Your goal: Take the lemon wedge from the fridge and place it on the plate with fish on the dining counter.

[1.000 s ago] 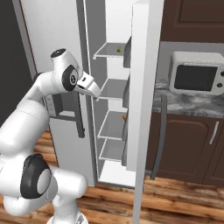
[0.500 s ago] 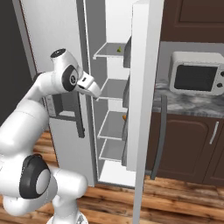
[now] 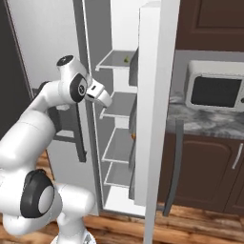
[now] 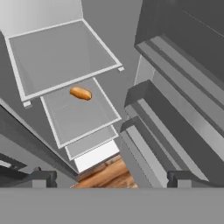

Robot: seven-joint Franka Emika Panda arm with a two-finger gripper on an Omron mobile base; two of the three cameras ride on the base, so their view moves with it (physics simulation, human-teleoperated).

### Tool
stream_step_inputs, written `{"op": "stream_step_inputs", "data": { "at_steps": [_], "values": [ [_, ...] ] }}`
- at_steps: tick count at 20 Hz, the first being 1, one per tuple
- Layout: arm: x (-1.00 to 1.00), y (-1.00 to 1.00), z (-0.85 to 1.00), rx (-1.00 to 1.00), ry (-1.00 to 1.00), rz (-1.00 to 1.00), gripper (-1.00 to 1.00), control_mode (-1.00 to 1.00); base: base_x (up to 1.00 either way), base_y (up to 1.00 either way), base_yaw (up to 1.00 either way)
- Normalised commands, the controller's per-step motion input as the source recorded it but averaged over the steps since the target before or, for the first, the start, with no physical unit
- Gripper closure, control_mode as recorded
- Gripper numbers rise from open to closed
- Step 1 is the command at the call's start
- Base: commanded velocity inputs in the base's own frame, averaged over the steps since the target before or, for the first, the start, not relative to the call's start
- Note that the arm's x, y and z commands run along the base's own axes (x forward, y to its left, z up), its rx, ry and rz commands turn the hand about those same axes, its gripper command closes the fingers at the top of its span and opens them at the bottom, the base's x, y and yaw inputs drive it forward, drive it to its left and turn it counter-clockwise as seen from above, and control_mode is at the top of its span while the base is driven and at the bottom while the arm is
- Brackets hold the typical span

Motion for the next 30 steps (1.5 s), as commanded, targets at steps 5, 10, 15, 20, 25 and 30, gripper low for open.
{"op": "stream_step_inputs", "data": {
  "at_steps": [5,10,15,20,25,30],
  "values": [
    [0.0,0.0,0.0,0.0,0.0,0.0,-1.0,1.0,0.37,-0.21,0.08],
    [0.0,0.0,0.0,0.0,0.0,0.0,-1.0,1.0,0.3,-0.26,0.05],
    [0.0,0.0,0.0,0.0,0.0,0.0,-1.0,1.0,0.15,-0.43,0.02],
    [0.0,0.0,0.0,0.0,0.0,0.0,-1.0,1.0,0.37,-0.19,0.0],
    [0.0,0.0,0.0,0.0,0.0,0.0,-1.0,1.0,0.66,0.06,0.0],
    [0.0,0.0,0.0,0.0,0.0,0.0,-1.0,1.0,0.82,0.04,0.0]
  ]
}}
